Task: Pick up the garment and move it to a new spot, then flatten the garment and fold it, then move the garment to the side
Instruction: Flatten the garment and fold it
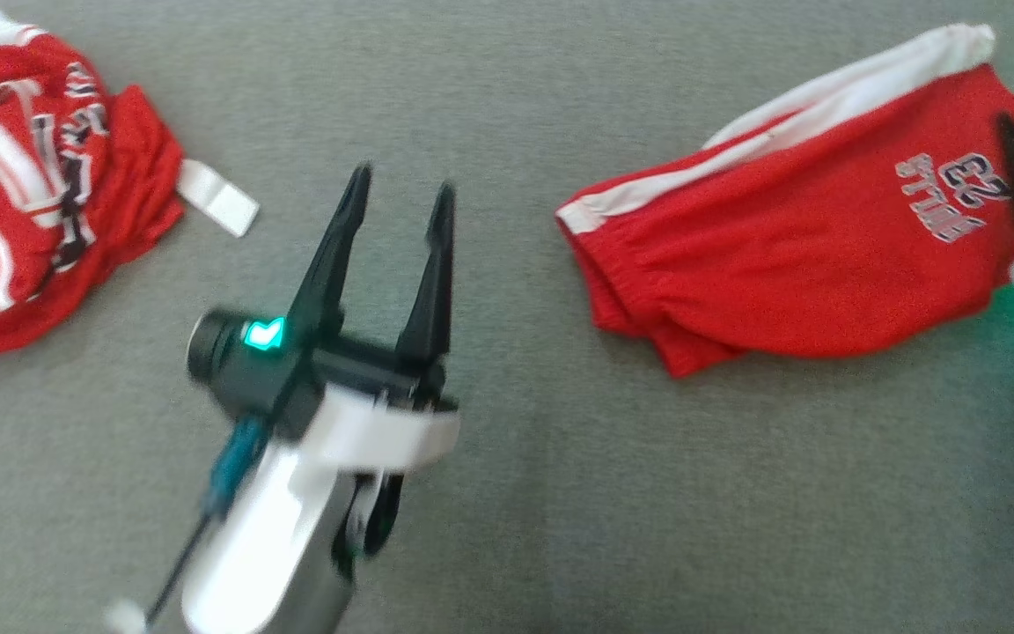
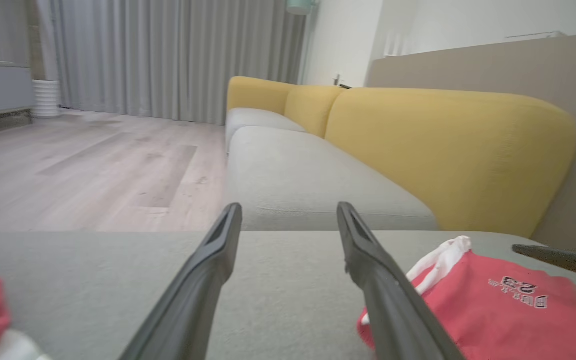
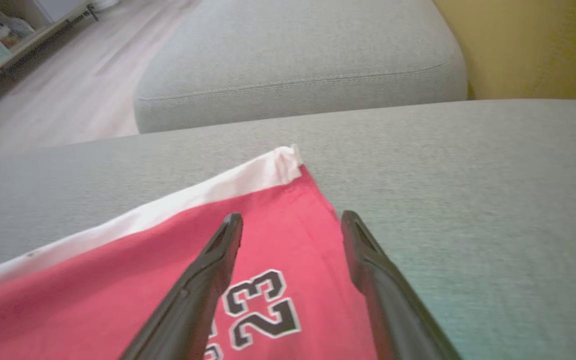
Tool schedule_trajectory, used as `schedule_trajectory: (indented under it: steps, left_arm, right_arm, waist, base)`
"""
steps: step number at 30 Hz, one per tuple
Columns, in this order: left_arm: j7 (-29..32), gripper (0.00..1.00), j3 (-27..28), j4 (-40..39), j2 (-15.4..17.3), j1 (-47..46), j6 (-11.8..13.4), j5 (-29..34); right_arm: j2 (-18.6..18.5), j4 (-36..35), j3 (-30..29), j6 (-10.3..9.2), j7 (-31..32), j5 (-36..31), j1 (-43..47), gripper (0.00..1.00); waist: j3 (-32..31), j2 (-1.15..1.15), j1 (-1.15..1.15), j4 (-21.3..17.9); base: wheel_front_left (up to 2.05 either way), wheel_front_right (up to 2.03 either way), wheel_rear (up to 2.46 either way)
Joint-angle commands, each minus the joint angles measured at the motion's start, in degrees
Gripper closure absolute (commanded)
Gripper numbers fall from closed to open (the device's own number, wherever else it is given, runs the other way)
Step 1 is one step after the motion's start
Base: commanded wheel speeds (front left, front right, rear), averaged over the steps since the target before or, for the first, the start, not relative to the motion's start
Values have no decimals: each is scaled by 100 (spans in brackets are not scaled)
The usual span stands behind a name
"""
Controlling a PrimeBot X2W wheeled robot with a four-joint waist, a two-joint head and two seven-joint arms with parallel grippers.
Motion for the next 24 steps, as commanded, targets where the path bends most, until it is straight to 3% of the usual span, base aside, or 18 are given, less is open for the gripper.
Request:
schedule_trajectory:
  steps: [1,11,12,14,15,24]
  left_arm:
    - [-26,0,292,-248,28,184,40,151]
    - [-27,0,838,-412,-366,1094,-314,645]
    - [-27,0,873,-388,-390,1096,-360,666]
    - [-28,0,947,-356,-432,1101,-425,696]
    - [-28,0,984,-345,-448,1102,-450,713]
    - [-28,0,1240,-316,-501,1144,-612,1001]
  right_arm:
    - [-237,-64,-55,-4,-64,-97,-9,0]
    - [-678,1205,-576,-4,292,-416,80,0]
    - [-668,1295,-577,-4,363,-388,82,11]
    - [-622,1385,-519,-4,556,-235,89,82]
    - [-619,1389,-484,-4,630,-162,95,100]
    - [-633,1289,-470,-4,403,-135,151,100]
  waist:
    - [-57,0,1,148]
    - [-3,0,1,768]
    - [3,0,1,792]
    - [8,0,1,810]
    - [5,0,1,803]
    - [-199,0,1,235]
  base:
    - [0,0,0]
    - [0,0,0]
    - [0,0,0]
    - [0,0,0]
    - [0,0,0]
    - [0,0,0]
